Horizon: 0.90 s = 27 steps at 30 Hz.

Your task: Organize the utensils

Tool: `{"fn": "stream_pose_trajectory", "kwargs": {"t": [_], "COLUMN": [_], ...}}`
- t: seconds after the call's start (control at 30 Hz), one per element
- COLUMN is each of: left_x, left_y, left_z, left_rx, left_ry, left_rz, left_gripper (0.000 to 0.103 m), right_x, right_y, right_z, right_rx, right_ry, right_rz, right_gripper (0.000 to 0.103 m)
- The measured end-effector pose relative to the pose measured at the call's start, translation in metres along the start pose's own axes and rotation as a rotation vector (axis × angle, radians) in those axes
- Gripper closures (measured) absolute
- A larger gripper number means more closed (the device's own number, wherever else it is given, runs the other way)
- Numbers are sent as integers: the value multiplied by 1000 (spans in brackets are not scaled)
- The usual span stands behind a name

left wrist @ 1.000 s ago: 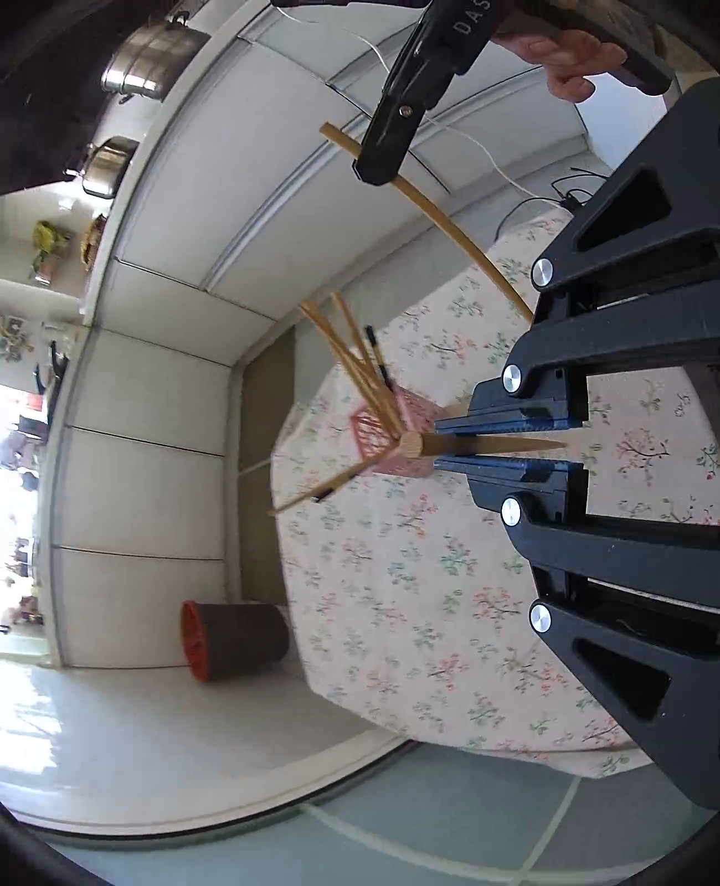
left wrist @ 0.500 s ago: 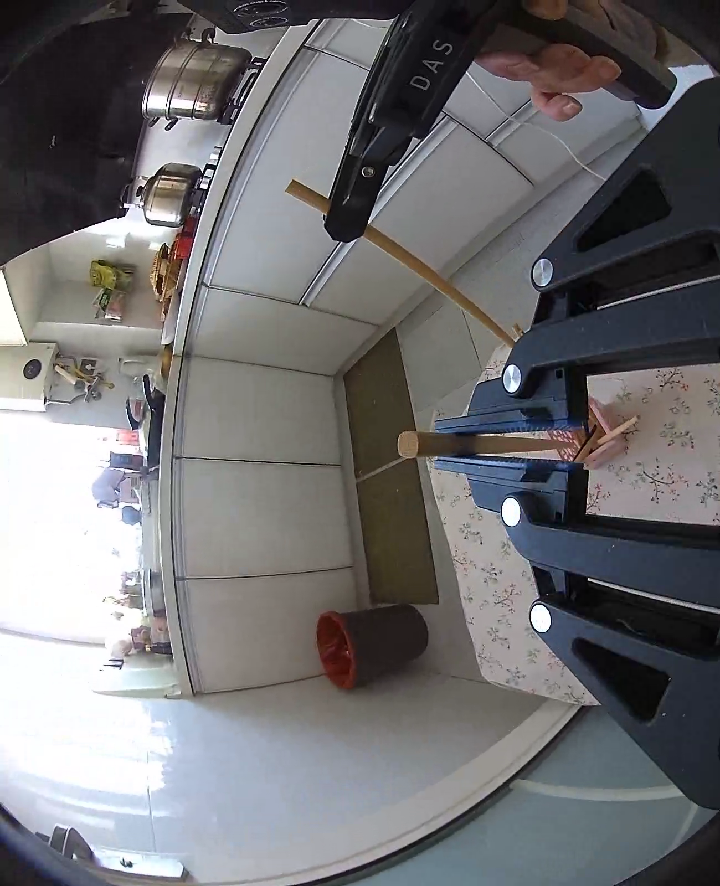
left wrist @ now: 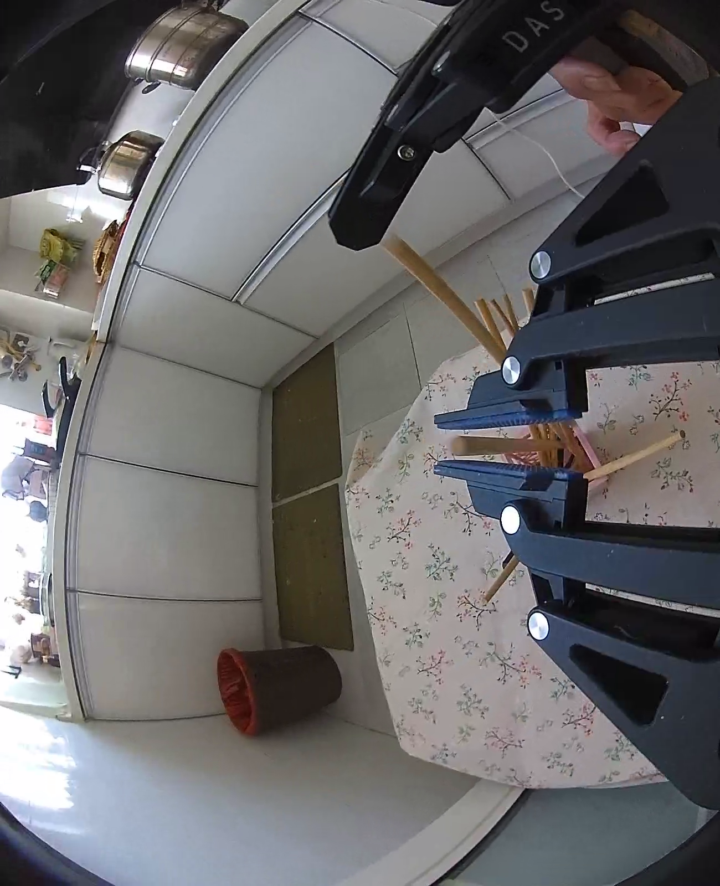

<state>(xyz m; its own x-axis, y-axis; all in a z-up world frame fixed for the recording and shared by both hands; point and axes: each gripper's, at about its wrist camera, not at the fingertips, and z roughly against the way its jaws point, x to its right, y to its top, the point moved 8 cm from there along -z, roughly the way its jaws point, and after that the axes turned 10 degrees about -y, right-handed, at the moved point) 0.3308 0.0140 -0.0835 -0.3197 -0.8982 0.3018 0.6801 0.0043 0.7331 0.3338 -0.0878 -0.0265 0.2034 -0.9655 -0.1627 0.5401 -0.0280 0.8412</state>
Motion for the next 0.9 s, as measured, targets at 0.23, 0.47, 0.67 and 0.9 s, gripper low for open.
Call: {"fn": "stream_pose_trajectory", "kwargs": {"t": [0.23,0.47,0.67,0.9], "left_x": [7,19,29,33], "left_y": [21,25,21,-6], "left_z": [34,65,112,157], "left_rx": [83,134,276,364], "left_ry": [-15,20,161,342], "left_rz": [6,-21,-61,-49], "left_gripper": [83,76,17,7], "right_x": [2,-9,-10,21], "right_y": [5,6,2,-24], "right_z": [12,44,80,129], "right_rx": [11,46,123,165], "right_ry": [5,-25,-139,-331], "right_rz": [-10,29,37,-118], "right_gripper": [86,86,51,11]}}
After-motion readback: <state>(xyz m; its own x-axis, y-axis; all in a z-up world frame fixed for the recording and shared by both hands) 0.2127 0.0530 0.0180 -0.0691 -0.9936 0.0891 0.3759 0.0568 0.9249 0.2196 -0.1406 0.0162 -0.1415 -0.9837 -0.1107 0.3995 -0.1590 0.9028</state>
